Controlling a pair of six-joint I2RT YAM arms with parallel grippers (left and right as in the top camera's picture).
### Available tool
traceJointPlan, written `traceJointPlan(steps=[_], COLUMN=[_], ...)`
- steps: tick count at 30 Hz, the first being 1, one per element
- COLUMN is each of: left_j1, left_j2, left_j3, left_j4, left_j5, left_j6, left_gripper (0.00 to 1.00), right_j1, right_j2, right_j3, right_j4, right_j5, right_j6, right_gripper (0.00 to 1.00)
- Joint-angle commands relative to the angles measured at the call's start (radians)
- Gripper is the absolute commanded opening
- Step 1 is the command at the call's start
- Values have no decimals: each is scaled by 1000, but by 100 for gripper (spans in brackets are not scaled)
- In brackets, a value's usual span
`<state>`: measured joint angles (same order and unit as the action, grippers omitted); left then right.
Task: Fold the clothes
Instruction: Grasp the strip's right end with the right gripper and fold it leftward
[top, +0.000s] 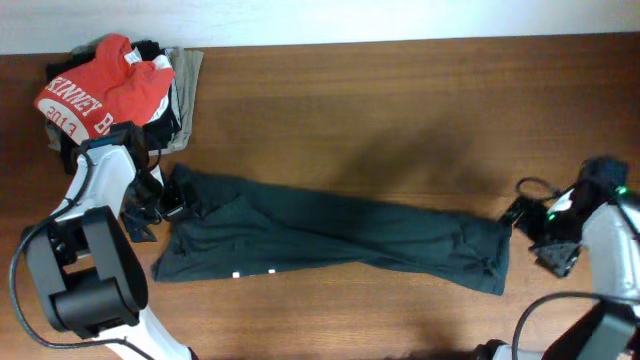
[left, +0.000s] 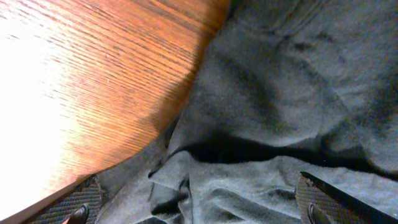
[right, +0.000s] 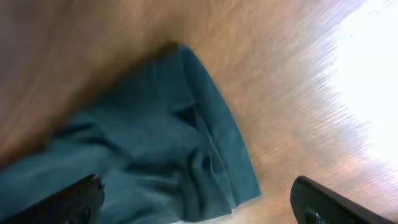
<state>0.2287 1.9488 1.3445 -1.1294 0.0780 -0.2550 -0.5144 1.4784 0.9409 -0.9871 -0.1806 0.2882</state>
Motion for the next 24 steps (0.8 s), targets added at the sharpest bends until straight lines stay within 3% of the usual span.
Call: traceJointPlan(steps=[1, 6, 14, 16, 18, 19, 24], left_j1=[3, -2, -6, -6, -6, -6, -32], left_j2=[-3, -3, -3, -3, -3, -3, -3], left_j3=[13, 13, 13, 13, 13, 13, 13], left_j4=[-1, 2, 13, 10, 11, 10, 13], left_j5=[15, 15, 15, 15, 15, 15, 42], left_j6=[-3, -3, -3, -3, -3, -3, -3], left_gripper=[99, 99, 99, 99, 99, 99, 99], right_j1=[3, 5, 127, 155, 153, 153, 152], right_j2=[24, 119, 237, 237, 236, 236, 235], right_j3=[-85, -101, -107, -107, -105, -101, 48], right_j4=[114, 248, 160, 132, 147, 153, 41], right_j5=[-64, -194, -325, -310, -254, -242, -27], right_j6=[8, -56, -119, -105, -35, -34, -2], right_gripper=[99, 99, 100, 69, 18, 4, 4])
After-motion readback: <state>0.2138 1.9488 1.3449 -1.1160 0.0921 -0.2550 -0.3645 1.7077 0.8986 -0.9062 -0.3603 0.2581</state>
